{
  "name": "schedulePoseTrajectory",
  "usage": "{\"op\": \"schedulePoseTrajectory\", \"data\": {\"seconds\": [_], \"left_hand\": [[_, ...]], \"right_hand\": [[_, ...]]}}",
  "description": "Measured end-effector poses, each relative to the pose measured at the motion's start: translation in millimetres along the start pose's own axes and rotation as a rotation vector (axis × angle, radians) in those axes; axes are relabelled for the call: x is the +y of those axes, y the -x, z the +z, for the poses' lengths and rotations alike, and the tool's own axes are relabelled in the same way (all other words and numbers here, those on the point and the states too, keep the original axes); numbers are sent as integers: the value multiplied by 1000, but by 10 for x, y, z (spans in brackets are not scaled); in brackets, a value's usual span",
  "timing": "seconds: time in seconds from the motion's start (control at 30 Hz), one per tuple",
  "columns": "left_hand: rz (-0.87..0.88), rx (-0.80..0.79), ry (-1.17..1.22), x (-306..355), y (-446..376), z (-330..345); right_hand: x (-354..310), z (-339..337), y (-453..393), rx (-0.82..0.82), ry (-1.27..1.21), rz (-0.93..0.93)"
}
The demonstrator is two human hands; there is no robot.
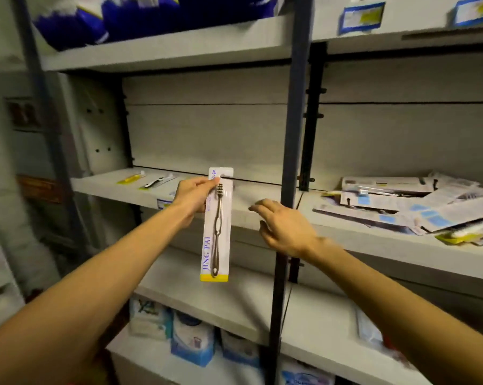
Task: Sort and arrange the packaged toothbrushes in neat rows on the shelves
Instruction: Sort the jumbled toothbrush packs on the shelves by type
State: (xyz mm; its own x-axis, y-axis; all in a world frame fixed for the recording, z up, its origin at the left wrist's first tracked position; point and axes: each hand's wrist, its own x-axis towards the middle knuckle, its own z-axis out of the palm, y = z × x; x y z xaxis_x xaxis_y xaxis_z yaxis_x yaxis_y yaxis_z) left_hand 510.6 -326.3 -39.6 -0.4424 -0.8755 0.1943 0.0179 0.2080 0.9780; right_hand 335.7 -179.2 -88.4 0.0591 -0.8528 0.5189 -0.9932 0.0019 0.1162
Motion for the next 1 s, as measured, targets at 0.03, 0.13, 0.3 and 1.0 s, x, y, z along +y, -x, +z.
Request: {"op": "schedulePoseTrajectory", "data": {"seconds": [0.03,0.13,0.3,1.0], "left_hand": [[-23,31,11,-54,-93,-132],[-105,102,19,-229,-408,-472],[-184,145,-38,-491,-1040,-939],[-124,242,-56,-1099,-3904,-1701]], "right_hand": [[-88,123,-154,-28,-9,-13],[-225,436,-611,-82,-13,-4],[-226,858,-1445,-88,-52,56],[94,2353,-3628,-319,-154,505]]}}
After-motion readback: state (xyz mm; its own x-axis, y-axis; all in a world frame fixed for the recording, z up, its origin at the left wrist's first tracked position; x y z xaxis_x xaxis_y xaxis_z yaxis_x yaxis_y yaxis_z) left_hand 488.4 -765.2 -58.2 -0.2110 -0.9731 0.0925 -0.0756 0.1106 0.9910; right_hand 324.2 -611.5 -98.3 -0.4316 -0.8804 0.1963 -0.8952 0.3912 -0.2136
